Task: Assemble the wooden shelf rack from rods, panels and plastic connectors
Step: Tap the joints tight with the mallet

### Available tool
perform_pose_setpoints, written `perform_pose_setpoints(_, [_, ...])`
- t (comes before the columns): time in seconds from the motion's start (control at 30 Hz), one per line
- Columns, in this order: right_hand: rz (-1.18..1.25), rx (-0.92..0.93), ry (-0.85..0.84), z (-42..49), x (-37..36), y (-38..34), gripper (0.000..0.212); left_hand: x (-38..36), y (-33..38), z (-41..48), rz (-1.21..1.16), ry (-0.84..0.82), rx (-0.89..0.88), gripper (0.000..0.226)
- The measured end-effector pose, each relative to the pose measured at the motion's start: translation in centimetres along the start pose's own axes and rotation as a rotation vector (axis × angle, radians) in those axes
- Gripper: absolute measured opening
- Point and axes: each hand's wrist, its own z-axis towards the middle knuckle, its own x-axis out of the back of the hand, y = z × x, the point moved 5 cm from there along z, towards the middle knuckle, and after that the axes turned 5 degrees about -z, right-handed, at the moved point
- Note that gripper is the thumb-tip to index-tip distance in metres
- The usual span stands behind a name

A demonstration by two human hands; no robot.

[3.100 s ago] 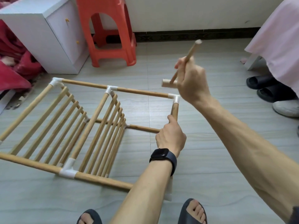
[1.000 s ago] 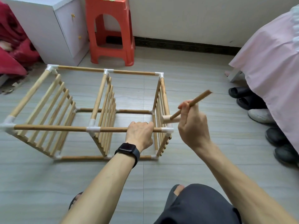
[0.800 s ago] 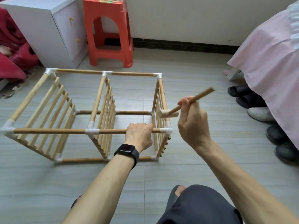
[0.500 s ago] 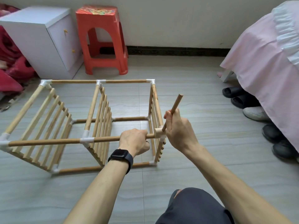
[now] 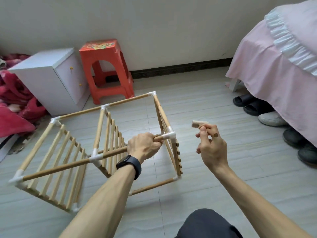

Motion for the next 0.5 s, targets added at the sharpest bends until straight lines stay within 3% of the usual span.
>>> perform_pose_setpoints(0.2, [-0.08,0.124,-0.099,2.9,-1.0,-3.2,0.017,8.0,3.2,1.7,-0.256,0.147,0.007,0.058])
perform_pose_setpoints(0.3, [-0.061,0.243,-0.066,4.9,-1.3,-7.0,0.015,12.3,3.3,1.9,-0.534,0.254,0.039,0.046])
perform_pose_setpoints(0.4, [-0.002,0.398,-0.012,6.7,-1.3,-12.0,0.012,13.8,1.7,1.3,-0.845,0.338,0.119,0.049])
perform_pose_setpoints(0.5, [0.02,0.49,-0.117,7.2,-2.5,-15.7,0.008,12.1,-1.1,0.3,-1.128,0.393,0.268,0.039])
